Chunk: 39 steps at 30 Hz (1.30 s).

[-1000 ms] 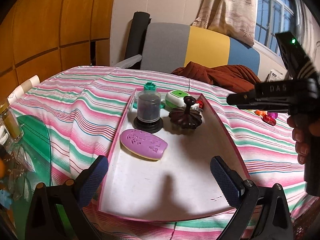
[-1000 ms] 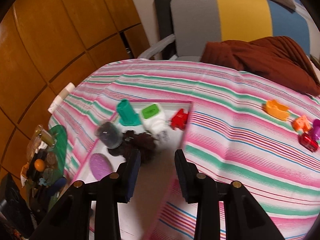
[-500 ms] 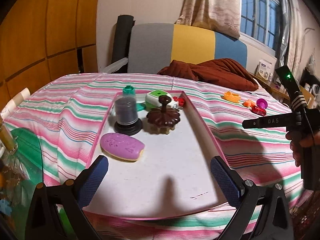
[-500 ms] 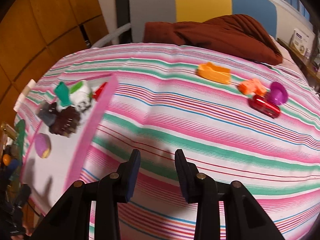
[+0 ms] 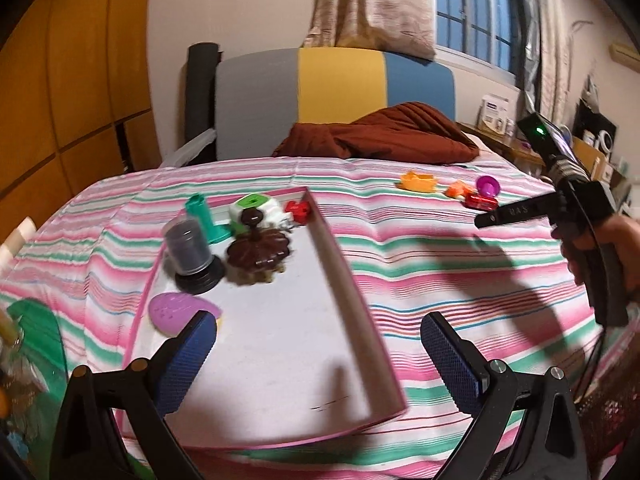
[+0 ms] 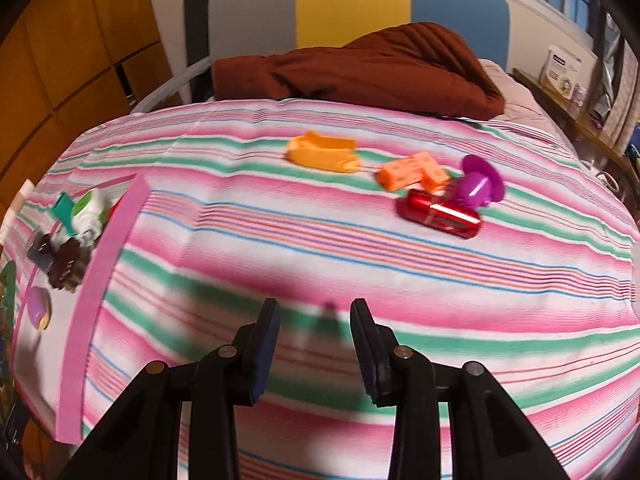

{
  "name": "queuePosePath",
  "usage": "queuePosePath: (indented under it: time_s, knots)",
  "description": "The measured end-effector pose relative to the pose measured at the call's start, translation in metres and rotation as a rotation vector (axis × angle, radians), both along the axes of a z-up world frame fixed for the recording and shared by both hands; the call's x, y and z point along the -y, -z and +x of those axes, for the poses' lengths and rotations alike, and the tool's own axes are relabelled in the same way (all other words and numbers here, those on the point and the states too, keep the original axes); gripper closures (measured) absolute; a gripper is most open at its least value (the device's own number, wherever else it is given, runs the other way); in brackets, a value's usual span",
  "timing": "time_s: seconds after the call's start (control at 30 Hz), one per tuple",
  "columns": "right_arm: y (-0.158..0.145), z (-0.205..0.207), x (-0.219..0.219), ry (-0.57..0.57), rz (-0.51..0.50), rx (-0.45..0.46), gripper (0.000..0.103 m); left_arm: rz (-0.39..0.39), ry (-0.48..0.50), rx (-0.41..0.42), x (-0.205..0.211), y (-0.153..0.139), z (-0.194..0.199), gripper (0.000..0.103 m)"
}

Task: Organize rigid objects
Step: 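Open the right tool and move it back toward the remaining toys, then grasp the red metallic cylinder with the left tool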

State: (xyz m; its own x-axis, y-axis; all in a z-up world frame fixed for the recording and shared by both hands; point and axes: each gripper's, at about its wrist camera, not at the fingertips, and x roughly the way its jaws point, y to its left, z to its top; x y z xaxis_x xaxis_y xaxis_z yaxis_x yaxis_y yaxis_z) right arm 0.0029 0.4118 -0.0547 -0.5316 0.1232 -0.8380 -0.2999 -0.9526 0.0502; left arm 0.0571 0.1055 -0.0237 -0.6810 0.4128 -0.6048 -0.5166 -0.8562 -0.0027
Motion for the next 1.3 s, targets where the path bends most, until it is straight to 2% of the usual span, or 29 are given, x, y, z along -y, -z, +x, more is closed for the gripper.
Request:
queuePosePath:
  time_s: [0.2,0.3,0.43,0.5,0.6,0.73,1.0,1.13,1.23,1.3]
  knots:
    - [-0.004,-0.003,-0.046,0.062,0.057,0.013,0.067,-0.018,0.073,-0.003,-0.026,-0.006,0.005,0.0]
    - [-0.005,-0.001,-0.078,0.13,0.079,0.008,0.066,-0.027,0.113,0.01,-0.042,-0.008,0.005,0.0]
    - [0.004,0.007,-0.128,0.278,0.061,0.022,0.066,-0.03,0.161,0.031,-0.067,-0.01,0.0,0.0]
    - [0.009,0.016,-0.148,0.35,0.025,0.014,0.066,-0.034,0.191,0.032,-0.086,-0.012,-0.005,0.0]
    - [0.02,0.027,-0.172,0.466,-0.075,0.053,0.066,-0.045,0.228,0.019,-0.115,-0.016,-0.012,0.0]
    - [0.032,0.04,-0.19,0.555,-0.182,0.094,0.066,-0.077,0.31,-0.002,-0.173,-0.017,-0.031,0.0]
    - [0.032,0.058,-0.21,0.627,-0.329,0.033,0.065,-0.193,0.479,-0.081,-0.292,-0.001,-0.066,0.0]
    - [0.033,0.067,-0.215,0.665,-0.409,-0.009,0.065,-0.304,0.6,-0.163,-0.345,0.014,-0.075,0.0]
    - [0.034,0.068,-0.219,0.675,-0.433,-0.018,0.065,-0.356,0.653,-0.216,-0.367,0.023,-0.079,0.0]
    - [0.034,0.067,-0.217,0.676,-0.429,-0.015,0.065,-0.388,0.677,-0.223,-0.379,0.03,-0.084,0.0]
